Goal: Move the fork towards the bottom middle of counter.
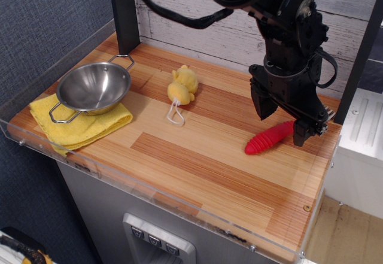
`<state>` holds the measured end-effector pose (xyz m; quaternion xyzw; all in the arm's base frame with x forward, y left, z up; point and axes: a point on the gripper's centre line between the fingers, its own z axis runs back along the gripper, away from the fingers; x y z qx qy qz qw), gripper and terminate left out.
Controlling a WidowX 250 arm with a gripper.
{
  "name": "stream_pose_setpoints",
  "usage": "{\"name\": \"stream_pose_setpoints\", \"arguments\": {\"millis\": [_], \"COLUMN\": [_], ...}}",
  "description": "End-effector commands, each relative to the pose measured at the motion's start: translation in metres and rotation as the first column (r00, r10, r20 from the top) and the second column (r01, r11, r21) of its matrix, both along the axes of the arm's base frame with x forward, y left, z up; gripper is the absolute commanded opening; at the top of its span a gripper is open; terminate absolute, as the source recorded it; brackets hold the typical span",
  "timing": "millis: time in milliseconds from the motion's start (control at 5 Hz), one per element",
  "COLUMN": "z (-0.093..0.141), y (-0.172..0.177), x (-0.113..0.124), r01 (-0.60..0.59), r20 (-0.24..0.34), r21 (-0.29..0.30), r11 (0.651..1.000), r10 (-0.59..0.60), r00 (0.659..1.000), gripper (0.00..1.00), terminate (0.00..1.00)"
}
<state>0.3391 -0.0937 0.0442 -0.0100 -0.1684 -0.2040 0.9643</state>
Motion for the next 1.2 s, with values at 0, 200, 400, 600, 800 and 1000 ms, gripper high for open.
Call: {"name": "stream_pose_setpoints", "arguments": {"millis": [0, 200, 400, 600, 800, 1000], "z": [-0.004, -0.015, -0.021, -0.024, -0.029, -0.025], "y": [0.016, 0.018, 0.018, 0.019, 0.018, 0.018], "x": [0.003, 0.001, -0.001, -0.005, -0.01, -0.011], "r01": [-0.032, -0.022, -0.012, -0.019, 0.0, 0.015], "r20": [0.001, -0.032, -0.049, -0.047, -0.055, -0.05], "r21": [0.011, 0.018, 0.023, -0.008, -0.002, 0.013], "r11": [0.999, 1.0, 1.0, 1.0, 1.0, 1.0], "r10": [0.032, 0.022, 0.013, 0.018, 0.0, -0.014], "r00": [0.999, 0.999, 0.999, 0.999, 0.998, 0.999], "gripper": [1.0, 1.0, 1.0, 1.0, 0.0, 0.0], "terminate": [0.0, 0.0, 0.0, 0.0, 0.0, 0.0]}}
